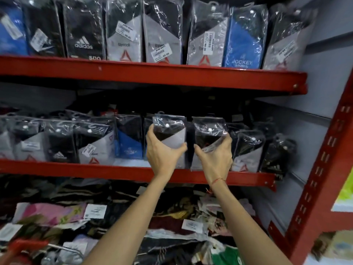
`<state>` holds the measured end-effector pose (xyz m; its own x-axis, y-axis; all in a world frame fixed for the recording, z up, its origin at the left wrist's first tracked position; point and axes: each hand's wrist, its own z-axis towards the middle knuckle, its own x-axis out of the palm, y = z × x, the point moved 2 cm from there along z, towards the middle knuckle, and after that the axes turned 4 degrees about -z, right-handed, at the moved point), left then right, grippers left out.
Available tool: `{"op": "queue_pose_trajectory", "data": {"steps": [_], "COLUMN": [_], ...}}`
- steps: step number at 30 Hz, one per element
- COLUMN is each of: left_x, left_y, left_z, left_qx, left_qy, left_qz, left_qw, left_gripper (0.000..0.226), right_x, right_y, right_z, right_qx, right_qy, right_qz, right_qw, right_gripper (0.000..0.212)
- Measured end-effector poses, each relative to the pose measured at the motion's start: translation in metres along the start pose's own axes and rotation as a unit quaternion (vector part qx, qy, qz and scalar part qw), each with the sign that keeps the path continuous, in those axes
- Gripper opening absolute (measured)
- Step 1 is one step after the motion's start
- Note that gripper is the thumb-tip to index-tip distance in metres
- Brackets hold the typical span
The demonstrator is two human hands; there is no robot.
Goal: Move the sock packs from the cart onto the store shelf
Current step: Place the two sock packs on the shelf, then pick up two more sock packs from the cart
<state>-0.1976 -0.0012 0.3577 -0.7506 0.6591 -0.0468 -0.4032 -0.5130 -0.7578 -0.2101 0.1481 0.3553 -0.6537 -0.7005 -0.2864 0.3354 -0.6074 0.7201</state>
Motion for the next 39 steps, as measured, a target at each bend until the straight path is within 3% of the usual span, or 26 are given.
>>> {"op": "queue_pose_trajectory", "data": {"steps": [8,18,30,39], "left_x": [0.043,0.027,-0.098,-0.179], "left_y": [0.018,0.022,0.057,0.142], "left_z": [-0.02,-0.037,-0.129,-0.251], "left_qx": [-0.007,-0.003,-0.029,-0.174], "left_qy": [0.025,0.132,0.191,0.282], "left_qz": [0.061,0.112,0.162,0.242], "left_qw": [0.998,0.985,0.968,0.912], "left_gripper": [0.108,0.117,0.055,0.047], "right_x": [0.012,-0.003,-0.033,-0.032], "right_y": [-0.03,-0.032,-0.023,-0.09], "right_z": [0.005,-0.019,-0.17,-0.322], "right_qx": [0.017,0.027,0.036,0.163], "right_qy": [-0.007,0.072,0.11,0.288], "right_qz": [-0.026,-0.092,-0.115,-0.174], "right_qw": [1.0,0.993,0.987,0.928], "right_gripper": [0.097,0.103,0.07,0.045]}}
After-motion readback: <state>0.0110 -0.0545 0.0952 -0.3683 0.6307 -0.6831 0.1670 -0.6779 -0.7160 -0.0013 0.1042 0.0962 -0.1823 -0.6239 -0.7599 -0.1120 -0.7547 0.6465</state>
